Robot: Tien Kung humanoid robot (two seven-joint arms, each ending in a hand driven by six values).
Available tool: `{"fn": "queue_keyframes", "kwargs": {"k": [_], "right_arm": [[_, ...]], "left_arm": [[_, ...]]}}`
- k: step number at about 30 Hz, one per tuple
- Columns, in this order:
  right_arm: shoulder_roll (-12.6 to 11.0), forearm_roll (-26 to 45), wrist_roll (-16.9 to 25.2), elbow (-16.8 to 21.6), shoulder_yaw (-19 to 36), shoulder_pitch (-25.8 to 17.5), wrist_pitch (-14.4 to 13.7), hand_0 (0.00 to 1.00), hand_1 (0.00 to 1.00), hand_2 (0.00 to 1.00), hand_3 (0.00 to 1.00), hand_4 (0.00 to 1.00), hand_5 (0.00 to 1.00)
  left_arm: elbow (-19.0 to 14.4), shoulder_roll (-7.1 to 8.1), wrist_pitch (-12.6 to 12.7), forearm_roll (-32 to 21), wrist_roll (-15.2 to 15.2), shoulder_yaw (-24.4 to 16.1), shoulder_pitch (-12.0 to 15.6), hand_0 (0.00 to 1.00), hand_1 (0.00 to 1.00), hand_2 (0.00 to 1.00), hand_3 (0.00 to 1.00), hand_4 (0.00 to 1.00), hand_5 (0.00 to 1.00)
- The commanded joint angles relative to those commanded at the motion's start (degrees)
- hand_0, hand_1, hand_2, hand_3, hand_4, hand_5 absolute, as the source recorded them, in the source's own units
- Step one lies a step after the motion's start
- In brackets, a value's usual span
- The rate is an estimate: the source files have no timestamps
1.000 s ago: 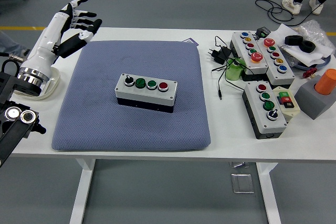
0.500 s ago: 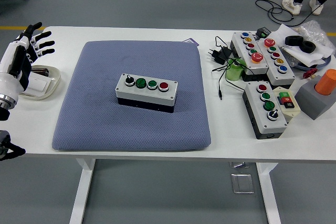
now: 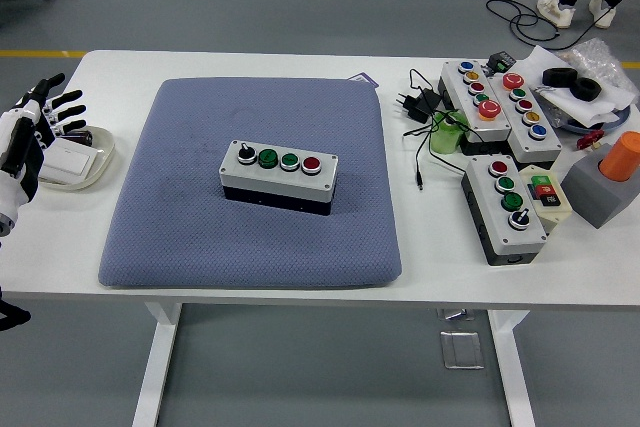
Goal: Pick up the button,place it on the desk,press the button,press the button
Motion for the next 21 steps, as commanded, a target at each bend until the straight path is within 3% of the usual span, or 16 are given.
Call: {"fn": "queue_keyframes", "kwargs": {"k": [7, 9, 13, 21], "right_arm": [[0.0, -0.8, 0.0, 0.0, 0.4, -0.1, 0.1, 0.627, 0.477, 0.539, 0.582, 0.280, 0.022], [0.0, -0.4, 0.2, 0.0, 0.2, -0.3, 0.0, 0.627, 0.477, 0.539, 0.582, 0.280, 0.022], [0.1, 0.3, 0.2, 0.0, 0.5, -0.4, -0.1, 0.627, 0.477, 0.539, 0.582, 0.279, 0.022], [0.2, 0.2, 0.0, 0.0, 0.9, -0.1, -0.1, 0.627, 0.477, 0.539, 0.582, 0.279, 0.022]], "left_arm": [[-1.0, -0.38, -0.4, 0.6, 0.2, -0.5, 0.8, 0.714, 0.800, 0.849, 0.887, 0.630, 0.998], [-1.1, -1.41, -0.4, 0.7, 0.1, -1.5, 1.5, 0.714, 0.800, 0.849, 0.887, 0.630, 0.998], [-0.7, -2.90, -0.1, 0.8, 0.0, -1.0, 0.5, 0.712, 0.801, 0.849, 0.888, 0.633, 0.998], [-0.6, -3.66, 0.2, 1.4, 0.4, 1.2, -0.8, 0.712, 0.800, 0.850, 0.888, 0.636, 0.998]]}}
